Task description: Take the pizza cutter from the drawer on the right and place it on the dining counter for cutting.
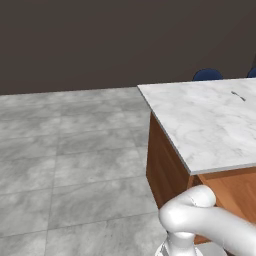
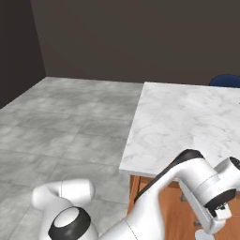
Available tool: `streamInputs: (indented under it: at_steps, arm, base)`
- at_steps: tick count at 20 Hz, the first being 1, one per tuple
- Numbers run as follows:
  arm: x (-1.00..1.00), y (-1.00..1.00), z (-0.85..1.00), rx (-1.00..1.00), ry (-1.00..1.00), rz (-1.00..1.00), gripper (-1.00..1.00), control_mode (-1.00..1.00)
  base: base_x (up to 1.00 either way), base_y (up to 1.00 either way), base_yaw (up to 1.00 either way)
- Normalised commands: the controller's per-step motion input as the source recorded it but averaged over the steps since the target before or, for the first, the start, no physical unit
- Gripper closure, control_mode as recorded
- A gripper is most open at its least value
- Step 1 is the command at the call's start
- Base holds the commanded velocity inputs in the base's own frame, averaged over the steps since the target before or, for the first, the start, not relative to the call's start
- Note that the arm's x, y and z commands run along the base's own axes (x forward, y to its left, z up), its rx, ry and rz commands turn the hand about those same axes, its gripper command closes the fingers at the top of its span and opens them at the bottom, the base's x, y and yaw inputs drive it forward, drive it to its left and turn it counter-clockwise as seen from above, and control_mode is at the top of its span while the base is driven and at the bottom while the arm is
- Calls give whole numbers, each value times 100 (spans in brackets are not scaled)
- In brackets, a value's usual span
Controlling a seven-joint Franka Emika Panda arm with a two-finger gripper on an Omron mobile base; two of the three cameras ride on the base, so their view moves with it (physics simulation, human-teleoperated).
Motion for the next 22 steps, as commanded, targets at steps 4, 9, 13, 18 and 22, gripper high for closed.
streamInputs:
  at_steps: [4, 9, 13, 18, 22]
  arm:
    - [54, -37, -26, 0, 8, 17, -100, -100]
    - [15, -63, -30, 0, 2, 26, -100, -100]
    - [0, -73, -31, 0, 0, 37, -100, -100]
    - [-7, -68, -29, -1, 0, 40, -100, -100]
    - [-1, -53, -41, -1, -2, 41, -100, -100]
  base:
    - [0, 0, 0]
    - [0, 0, 0]
    - [0, 0, 0]
    - [0, 0, 0]
    - [0, 0, 0]
